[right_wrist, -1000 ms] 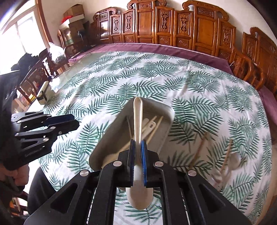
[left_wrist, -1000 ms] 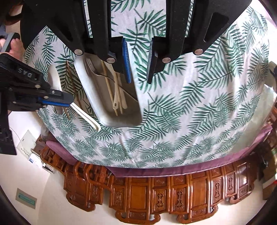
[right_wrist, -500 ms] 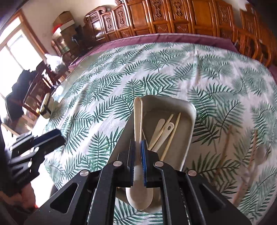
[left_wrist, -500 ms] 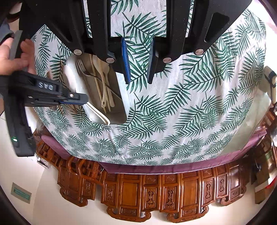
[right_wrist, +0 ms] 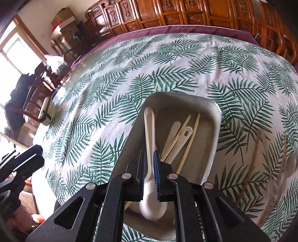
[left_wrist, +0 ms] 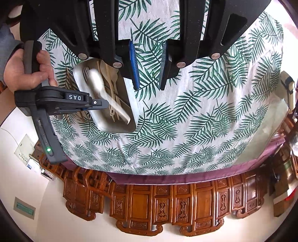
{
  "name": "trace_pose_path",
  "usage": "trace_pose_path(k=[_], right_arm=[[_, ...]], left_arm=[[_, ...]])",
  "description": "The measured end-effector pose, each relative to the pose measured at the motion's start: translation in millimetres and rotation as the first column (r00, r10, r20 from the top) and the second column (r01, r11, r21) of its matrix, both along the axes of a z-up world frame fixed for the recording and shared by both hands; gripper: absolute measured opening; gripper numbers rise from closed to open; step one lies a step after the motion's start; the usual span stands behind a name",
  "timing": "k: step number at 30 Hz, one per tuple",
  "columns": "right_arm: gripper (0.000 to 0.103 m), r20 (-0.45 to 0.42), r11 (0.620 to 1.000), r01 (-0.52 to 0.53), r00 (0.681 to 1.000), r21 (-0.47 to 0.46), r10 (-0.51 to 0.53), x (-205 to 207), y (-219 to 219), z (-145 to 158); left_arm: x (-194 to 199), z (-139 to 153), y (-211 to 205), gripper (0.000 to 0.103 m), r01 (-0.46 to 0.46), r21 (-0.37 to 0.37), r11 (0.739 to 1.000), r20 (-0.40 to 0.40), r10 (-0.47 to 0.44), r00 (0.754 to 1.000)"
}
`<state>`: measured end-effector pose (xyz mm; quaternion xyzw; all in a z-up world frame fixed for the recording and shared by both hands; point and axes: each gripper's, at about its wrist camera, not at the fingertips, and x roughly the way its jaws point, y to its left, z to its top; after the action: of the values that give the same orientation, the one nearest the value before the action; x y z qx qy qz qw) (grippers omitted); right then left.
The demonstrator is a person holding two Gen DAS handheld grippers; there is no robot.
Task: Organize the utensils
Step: 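Lower the white spoon in the right tool into the tray and open, then move the right tool to the pile and grasp a metal spoon by its handle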
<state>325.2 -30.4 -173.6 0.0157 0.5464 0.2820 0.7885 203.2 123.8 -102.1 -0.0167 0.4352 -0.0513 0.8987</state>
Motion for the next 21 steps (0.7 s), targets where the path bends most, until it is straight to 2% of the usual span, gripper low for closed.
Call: trace_pose_path(k=[4, 9, 16, 21], right_arm=[[0.014, 0.016, 1.000, -0.015, 1.000, -0.014, 0.015, -2, -1, 2], [0.014, 0.095, 0.999, -0.021, 0.995, -0.049, 0.025, -19, -18, 16], [0.014, 0.175, 0.996, 0.015, 0.985, -0.093, 0.001, -46, -66, 33], [0.014, 0.189, 0.992, 0.064, 0.981, -0.112, -0.042, -60, -109, 38]], left_arm=[[-4, 2, -1, 0.025, -0.006, -0.005, 1.000, 0.001, 0.006, 1.000], [-5, 2, -11, 0.026, 0.013, 0.001, 1.000, -0.001, -0.013, 1.000], [-5, 4, -28, 0.032, 0.048, -0.007, 0.999, 0.010, -0.048, 0.999], [-3, 2, -45, 0.033, 0.081, -0.011, 0.997, 0.004, -0.081, 0.997]])
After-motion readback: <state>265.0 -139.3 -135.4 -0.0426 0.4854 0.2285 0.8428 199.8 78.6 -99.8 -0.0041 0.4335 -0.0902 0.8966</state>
